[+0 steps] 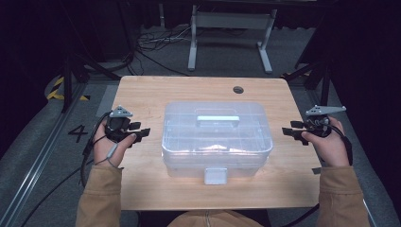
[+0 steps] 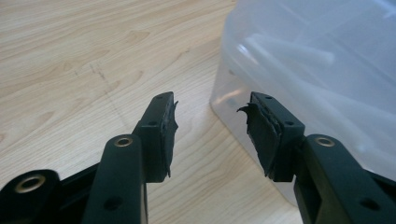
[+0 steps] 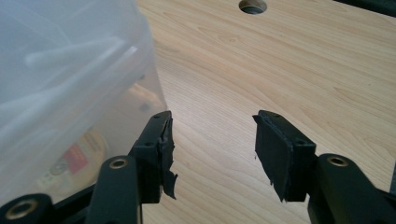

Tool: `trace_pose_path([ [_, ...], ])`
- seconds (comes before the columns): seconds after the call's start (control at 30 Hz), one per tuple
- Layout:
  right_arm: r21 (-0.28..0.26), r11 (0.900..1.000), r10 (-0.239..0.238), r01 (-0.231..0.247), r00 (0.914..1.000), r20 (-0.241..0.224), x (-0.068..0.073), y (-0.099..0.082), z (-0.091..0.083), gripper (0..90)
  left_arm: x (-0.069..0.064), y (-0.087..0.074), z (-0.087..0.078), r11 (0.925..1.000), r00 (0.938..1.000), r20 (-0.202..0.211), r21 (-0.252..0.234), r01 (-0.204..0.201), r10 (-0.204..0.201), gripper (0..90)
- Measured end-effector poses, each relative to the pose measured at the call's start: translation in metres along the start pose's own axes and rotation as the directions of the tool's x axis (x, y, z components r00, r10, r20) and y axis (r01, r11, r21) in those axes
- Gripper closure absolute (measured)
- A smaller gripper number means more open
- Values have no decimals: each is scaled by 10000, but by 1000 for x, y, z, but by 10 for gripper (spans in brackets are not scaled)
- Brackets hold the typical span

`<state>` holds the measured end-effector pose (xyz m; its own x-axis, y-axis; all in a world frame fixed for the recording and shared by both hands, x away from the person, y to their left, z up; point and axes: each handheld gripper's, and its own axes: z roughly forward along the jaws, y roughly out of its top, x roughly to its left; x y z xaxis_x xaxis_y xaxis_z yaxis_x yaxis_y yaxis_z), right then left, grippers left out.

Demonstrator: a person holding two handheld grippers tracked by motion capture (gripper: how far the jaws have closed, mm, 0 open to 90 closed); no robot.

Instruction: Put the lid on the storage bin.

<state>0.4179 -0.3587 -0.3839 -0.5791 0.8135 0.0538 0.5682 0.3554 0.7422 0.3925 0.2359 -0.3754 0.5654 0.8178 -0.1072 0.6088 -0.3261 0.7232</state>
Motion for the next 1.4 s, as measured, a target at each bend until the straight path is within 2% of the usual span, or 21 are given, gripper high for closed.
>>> trace_pose_path([
  [0.07, -11, 10000, 48, -47, 9999, 108, -4, -3, 3, 465, 4, -3, 5, 9999, 9998, -198, 52, 91, -90, 509],
  [0.23, 30, 9995, 316, -318, 9989, 360, -14, -10, 12, 448, 11, -9, 13, 9995, 9991, -303, 50, 303, -301, 500],
  [0.37, -14, 9992, 399, -399, 9981, 469, -19, -14, 19, 446, 16, -12, 18, 9997, 9987, -455, -12, 238, -238, 496],
  [0.4, 4, 9992, 405, -406, 9979, 508, -20, -15, 21, 445, 17, -14, 19, 9994, 9984, -443, -9, 348, -348, 496],
  [0.57, -63, 9988, 493, -490, 9970, 598, -25, -21, 32, 445, 22, -18, 27, 9994, 9981, -509, 76, 345, -341, 494],
  [0.8, -64, 9985, 549, -547, 9970, 553, -30, -30, 46, 446, 28, -25, 35, 9992, 9976, -567, 62, 399, -394, 488],
  [0.97, -116, 9981, 610, -606, 9974, 373, -30, -33, 54, 450, 32, -30, 42, 9990, 9959, -866, 318, 304, -276, 481],
  [1.13, -83, 9990, 439, -437, 9987, 268, -29, -36, 65, 458, 37, -37, 49, 9986, 9964, -818, 467, 257, -219, 479],
  [1.4, 95, 9991, 418, -420, 9988, 242, -29, -43, 78, 465, 39, -41, 54, 9978, 9960, -870, 622, 233, -179, 475],
])
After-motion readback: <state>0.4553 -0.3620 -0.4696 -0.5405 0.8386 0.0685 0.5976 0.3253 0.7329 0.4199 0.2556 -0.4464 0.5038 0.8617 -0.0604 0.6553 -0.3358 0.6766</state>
